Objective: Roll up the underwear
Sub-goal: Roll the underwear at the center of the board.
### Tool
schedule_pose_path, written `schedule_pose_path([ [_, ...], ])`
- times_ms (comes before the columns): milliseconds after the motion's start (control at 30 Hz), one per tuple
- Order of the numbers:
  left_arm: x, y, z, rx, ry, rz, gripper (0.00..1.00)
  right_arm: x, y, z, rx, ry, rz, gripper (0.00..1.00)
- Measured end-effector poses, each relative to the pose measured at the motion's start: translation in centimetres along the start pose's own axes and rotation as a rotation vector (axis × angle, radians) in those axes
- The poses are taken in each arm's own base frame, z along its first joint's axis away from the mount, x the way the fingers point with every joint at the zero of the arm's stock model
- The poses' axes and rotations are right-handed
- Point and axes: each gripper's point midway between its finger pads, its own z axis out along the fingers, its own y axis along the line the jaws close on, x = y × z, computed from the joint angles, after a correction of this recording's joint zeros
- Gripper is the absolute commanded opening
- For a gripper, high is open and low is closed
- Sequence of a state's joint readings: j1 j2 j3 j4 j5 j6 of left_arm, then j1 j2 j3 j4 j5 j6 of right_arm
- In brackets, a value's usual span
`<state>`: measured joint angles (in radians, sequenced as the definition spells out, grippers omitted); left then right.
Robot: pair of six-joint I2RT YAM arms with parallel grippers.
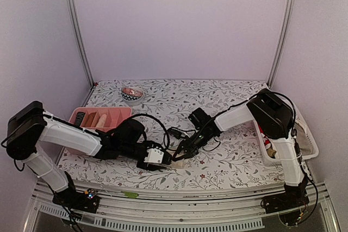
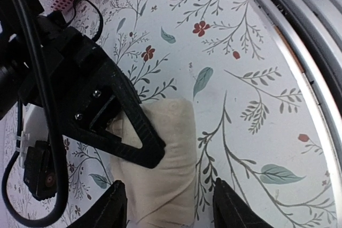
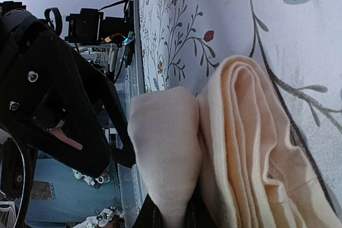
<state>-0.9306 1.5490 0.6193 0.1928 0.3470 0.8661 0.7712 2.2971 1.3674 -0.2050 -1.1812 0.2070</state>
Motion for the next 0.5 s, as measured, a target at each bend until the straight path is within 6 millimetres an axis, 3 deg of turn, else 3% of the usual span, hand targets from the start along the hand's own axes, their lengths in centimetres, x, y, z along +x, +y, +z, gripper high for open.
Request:
schedule_pose_path([
  [133, 0.9, 1.2, 1.5, -0.038, 0.043, 0.027, 0.5, 0.0, 0.0, 0.0, -0.004, 0.007, 0.015, 0.0],
  [267, 2.5, 1.0, 2.7, -0.033, 0.106, 0.047, 0.29, 0.0, 0.0, 0.0, -0.003, 0.007, 0.018, 0.0],
  [367, 2.6, 1.1, 2.8, -0.023, 0.128, 0.069, 0.15, 0.0, -0.1, 0.0, 0.0, 0.007, 0.019, 0.11],
  [500, 2.4, 1.2, 2.7, 0.01, 0.145, 0.071, 0.04, -0.4, -0.2, -0.8, 0.04, -0.016, -0.004, 0.26],
])
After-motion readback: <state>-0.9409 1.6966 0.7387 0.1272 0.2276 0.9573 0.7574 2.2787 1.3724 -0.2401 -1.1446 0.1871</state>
